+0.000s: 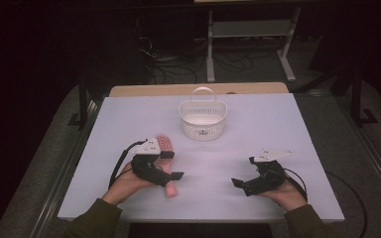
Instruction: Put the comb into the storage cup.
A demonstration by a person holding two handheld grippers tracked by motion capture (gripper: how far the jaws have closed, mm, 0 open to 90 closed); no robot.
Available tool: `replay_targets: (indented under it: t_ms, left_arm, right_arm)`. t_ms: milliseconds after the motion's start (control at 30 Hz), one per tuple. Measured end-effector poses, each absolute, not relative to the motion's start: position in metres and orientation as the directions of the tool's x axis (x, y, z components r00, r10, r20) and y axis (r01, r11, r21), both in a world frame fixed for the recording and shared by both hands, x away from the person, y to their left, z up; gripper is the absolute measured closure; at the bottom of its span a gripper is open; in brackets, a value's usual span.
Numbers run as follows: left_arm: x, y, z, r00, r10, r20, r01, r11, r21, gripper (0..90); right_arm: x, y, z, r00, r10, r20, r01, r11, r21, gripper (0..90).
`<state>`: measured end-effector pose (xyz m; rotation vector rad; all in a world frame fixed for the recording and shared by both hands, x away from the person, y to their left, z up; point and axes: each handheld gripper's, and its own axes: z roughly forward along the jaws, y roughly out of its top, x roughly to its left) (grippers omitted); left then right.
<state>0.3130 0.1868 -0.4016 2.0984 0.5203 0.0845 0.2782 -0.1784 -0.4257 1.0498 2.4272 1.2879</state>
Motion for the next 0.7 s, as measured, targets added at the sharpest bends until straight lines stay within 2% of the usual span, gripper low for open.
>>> replay_targets:
  t_ms: [267,567,600,667,700]
  left_arm:
    - [0.313,0.181,-0.404,0.902,0.405,-0.149,0.351,-0.486,0.8,32.6]
    - [0.312,0.176,-0.408,0.905,0.396,-0.158,0.362,-0.519,0.774,44.0]
    - [0.312,0.176,-0.409,0.906,0.391,-0.162,0.364,-0.524,0.77,48.9]
    - [0.31,0.173,-0.41,0.909,0.384,-0.161,0.362,-0.534,0.764,50.7]
    - [0.31,0.172,-0.411,0.912,0.379,-0.159,0.357,-0.541,0.761,54.7]
  right_arm:
    - [0.278,-0.179,-0.426,-0.729,0.669,0.145,0.495,0.368,0.787,0.0]
    - [0.278,-0.179,-0.425,-0.73,0.668,0.144,0.492,0.369,0.789,0.0]
    - [0.278,-0.179,-0.425,-0.731,0.667,0.144,0.492,0.369,0.788,0.0]
    - [0.278,-0.179,-0.425,-0.731,0.667,0.144,0.492,0.369,0.788,0.0]
    - [0.278,-0.179,-0.425,-0.73,0.668,0.144,0.494,0.37,0.787,0.0]
